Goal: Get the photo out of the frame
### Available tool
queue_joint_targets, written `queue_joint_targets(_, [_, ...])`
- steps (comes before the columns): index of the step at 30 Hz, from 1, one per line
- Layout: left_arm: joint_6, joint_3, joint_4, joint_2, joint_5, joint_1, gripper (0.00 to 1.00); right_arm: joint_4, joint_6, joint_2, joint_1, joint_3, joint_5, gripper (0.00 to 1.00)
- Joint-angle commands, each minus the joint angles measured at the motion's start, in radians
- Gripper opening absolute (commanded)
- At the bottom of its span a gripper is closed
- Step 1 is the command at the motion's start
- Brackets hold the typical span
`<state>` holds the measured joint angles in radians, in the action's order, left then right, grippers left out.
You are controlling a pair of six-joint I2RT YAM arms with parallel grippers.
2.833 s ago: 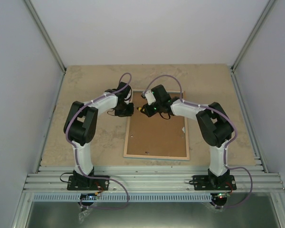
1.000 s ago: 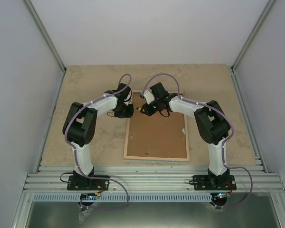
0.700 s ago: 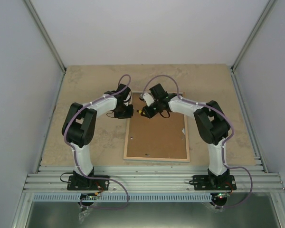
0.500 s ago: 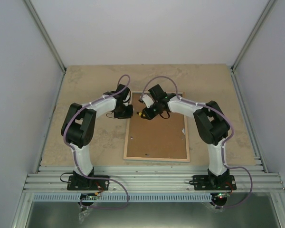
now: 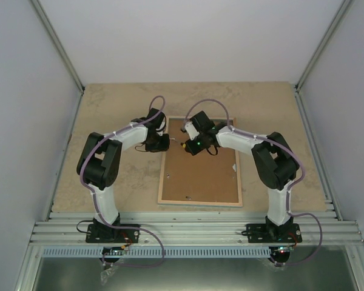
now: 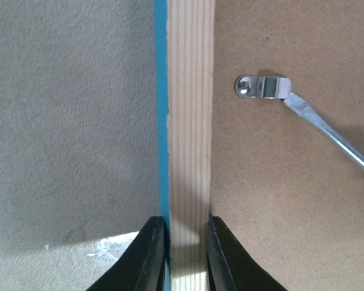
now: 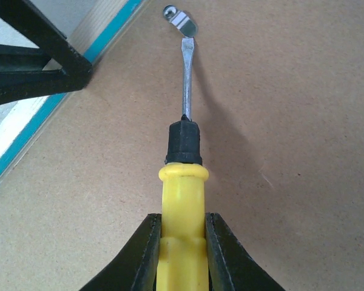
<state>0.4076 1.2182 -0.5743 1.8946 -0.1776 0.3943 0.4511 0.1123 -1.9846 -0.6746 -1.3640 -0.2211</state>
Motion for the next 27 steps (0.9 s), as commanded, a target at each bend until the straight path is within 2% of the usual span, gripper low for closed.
queue_joint_targets(1, [0.015, -0.014, 0.018, -0.035, -0.027, -0.011, 0.11, -0.025, 0.077, 0.031, 0.005, 0.041, 0.055, 0.01])
queue_joint_targets(6, [0.021, -0.026, 0.022, -0.048, -0.025, -0.011, 0.11, -0.082, 0.063, 0.078, 0.007, 0.084, -0.007, 0.01])
queue_joint_targets(11, [0.074, -0.053, 0.047, -0.075, -0.03, -0.024, 0.09, -0.136, 0.084, 0.162, 0.049, 0.148, 0.028, 0.0])
queue_joint_targets(18, [0.2, -0.144, 0.115, -0.167, -0.041, -0.076, 0.09, -0.195, 0.104, 0.291, 0.135, 0.247, 0.089, 0.0])
queue_joint_targets(27, [0.435, -0.294, 0.269, -0.265, -0.108, -0.083, 0.09, -0.249, 0.135, 0.364, 0.178, 0.33, 0.101, 0.0])
